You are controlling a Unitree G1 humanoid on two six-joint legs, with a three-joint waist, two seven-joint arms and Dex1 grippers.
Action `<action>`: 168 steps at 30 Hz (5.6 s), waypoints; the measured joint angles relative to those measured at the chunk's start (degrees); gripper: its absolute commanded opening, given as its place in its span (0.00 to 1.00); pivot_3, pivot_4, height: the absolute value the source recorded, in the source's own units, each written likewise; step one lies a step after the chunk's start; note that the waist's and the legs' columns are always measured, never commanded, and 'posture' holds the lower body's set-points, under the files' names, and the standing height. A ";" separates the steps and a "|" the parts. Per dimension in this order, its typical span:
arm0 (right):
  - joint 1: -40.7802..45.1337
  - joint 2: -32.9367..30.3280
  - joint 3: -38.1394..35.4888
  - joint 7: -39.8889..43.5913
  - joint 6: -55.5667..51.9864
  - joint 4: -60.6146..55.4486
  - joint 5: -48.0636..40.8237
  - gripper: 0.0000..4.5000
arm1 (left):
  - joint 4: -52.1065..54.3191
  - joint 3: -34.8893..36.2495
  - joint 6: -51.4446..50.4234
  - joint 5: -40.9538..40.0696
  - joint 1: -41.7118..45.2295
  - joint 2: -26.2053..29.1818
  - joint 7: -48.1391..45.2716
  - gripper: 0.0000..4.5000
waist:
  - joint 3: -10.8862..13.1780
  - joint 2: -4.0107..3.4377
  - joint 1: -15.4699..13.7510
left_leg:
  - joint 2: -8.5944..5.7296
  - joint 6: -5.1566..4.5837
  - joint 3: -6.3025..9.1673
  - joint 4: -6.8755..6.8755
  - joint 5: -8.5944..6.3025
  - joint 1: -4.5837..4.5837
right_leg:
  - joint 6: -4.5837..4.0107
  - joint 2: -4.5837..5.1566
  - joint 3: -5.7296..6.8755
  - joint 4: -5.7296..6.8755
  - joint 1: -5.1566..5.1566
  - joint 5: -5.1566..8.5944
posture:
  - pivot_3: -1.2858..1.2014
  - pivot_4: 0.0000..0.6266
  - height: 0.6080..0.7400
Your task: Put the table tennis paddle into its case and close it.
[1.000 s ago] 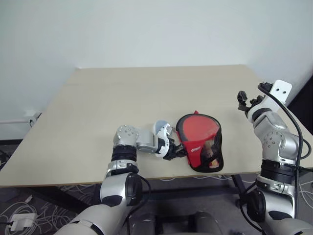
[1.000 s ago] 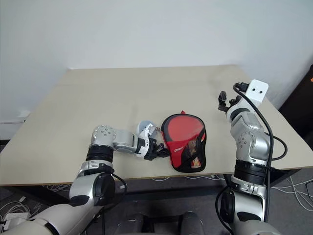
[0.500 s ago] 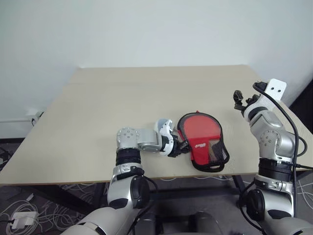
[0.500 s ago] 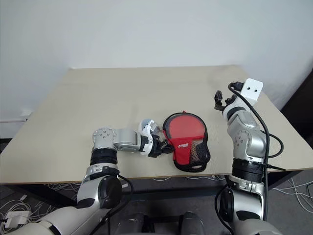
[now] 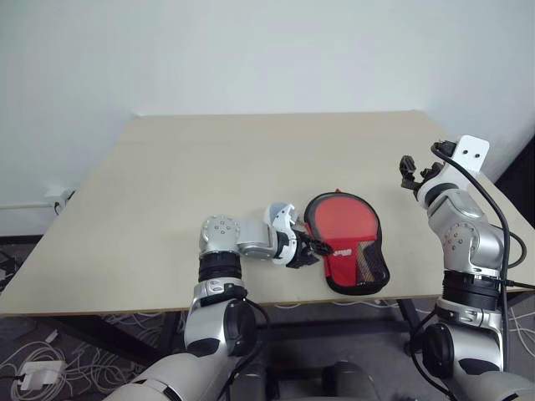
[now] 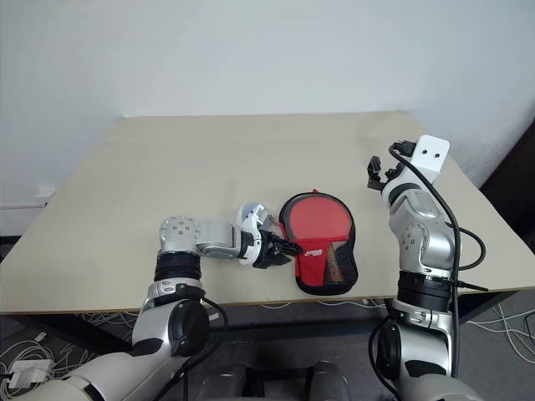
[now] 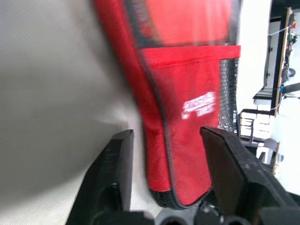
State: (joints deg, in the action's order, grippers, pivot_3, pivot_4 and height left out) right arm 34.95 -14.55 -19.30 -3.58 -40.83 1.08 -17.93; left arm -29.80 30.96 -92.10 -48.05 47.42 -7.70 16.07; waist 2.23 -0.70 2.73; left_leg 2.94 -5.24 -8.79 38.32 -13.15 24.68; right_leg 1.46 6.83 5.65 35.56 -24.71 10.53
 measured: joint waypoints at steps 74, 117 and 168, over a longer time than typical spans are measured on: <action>-2.46 0.13 0.26 -1.00 2.30 -0.46 0.18 1.00 | -12.06 -17.47 12.85 6.61 4.12 -0.26 -23.53 0.01 | 0.02 -0.01 -1.47 | 0.06 -0.16 0.21 -0.16 -0.09 0.12 | 0.08 0.19 0.08 -0.68 0.19 -0.06 | 0.52 0.00 0.88; -2.47 0.25 2.94 -0.37 3.31 0.65 0.16 1.00 | 16.70 -35.41 12.73 -63.22 -18.74 30.56 18.63 0.01 | 0.03 -0.03 -0.06 | -0.16 0.33 0.02 -0.32 0.21 0.07 | 0.07 0.01 -0.14 -0.59 0.12 -0.15 | 0.52 0.00 0.88; -8.30 3.62 26.96 20.82 -10.77 -2.29 -1.90 0.16 | -29.70 -42.42 62.29 29.12 17.64 31.96 -65.23 0.58 | 0.23 0.55 -0.02 | 0.50 0.71 -0.03 -0.07 0.68 1.02 | -0.48 -0.73 -0.09 -0.21 -1.02 -0.32 | 0.52 0.00 0.88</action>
State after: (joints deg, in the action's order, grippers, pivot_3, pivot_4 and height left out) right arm 26.65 -10.93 7.66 17.24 -51.60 -1.21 -19.83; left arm -59.50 -11.46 -29.81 -18.94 65.06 24.26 -49.17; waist 2.46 -0.15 2.71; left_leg 3.44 -4.53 -8.82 38.25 -12.46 25.71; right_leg 0.97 6.10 5.57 35.35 -25.72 10.21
